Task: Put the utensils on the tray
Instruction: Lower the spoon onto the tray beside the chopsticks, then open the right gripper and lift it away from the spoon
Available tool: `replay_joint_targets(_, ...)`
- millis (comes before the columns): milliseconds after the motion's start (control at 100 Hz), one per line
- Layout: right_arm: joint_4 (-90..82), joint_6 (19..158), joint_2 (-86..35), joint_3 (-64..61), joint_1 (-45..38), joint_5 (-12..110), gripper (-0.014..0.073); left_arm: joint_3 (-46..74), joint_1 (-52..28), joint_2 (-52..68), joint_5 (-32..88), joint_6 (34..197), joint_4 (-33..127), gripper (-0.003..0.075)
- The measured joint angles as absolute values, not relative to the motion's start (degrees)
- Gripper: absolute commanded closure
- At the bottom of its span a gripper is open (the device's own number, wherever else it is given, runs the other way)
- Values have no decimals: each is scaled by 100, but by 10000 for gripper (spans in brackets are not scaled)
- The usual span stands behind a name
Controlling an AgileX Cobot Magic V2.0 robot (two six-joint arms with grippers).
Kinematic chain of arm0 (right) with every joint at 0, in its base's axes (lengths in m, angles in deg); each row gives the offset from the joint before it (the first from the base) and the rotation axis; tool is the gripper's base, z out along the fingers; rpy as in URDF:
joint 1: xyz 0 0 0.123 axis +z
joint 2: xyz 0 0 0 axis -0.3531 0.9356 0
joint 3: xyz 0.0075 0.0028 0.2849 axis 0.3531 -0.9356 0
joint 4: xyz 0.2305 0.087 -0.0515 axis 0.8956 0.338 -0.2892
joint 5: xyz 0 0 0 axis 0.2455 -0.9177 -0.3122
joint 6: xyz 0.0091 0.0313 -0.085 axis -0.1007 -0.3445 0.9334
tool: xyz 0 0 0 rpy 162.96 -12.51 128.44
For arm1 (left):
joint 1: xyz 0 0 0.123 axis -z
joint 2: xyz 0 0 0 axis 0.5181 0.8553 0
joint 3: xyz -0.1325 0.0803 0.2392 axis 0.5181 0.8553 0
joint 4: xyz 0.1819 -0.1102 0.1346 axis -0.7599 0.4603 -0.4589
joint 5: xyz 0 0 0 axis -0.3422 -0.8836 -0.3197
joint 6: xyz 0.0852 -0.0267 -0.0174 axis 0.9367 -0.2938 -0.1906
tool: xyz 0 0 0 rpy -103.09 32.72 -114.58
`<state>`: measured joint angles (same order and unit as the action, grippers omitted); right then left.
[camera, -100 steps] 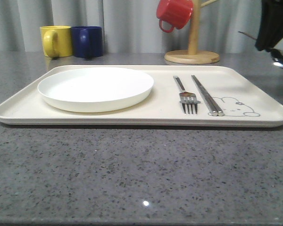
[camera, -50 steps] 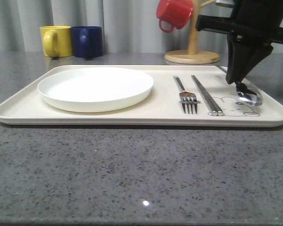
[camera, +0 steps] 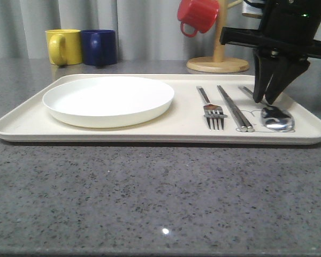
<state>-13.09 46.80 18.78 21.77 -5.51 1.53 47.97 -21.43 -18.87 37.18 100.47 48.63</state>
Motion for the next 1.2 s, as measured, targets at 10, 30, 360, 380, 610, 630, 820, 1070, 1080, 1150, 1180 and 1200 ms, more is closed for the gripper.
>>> replay_joint_targets(10,-1309,4680,1878,2177,-551,153,340,4797,-2143,-1887,3718,10047,4863,738)
replay_joint_targets(30,-1309,4680,1878,2177,-551,153,333,4797,-2143,-1887,3718,10047,4863,738)
replay_joint_targets(360,-1445,4703,1818,2177,-551,247,323,4797,-2143,-1887,3718,10047,4863,738)
replay_joint_targets(380,-1494,4707,1776,2177,-551,247,323,4797,-2143,-1887,3718,10047,4863,738)
replay_joint_targets(610,-2166,4729,1112,2177,-629,292,323,4797,-2143,-1887,3718,10047,4863,738)
replay_joint_targets(630,-2196,4733,1039,2177,-660,292,323,4797,-2143,-1887,3718,10047,4863,738)
replay_joint_targets(820,-2381,5044,278,2047,-1040,357,323,4797,-2143,-1887,3718,10047,4863,738)
replay_joint_targets(1070,-2621,5203,-1276,638,-1298,993,326,4797,-2143,-1887,3718,10047,4863,738)
replay_joint_targets(1080,-2619,5213,-1276,638,-1298,993,326,4797,-2143,-1887,3718,10047,4863,738)
replay_joint_targets(1150,-2665,5211,-1799,115,-1298,1251,326,4797,-2143,-1887,3718,10047,4863,738)
replay_joint_targets(1180,-2667,5224,-2072,-143,-1298,1369,326,4797,-2143,-1887,3718,10047,4863,738)
replay_joint_targets(1200,-2667,5224,-2184,-245,-1298,1439,326,4797,-2143,-1887,3718,10047,4863,738)
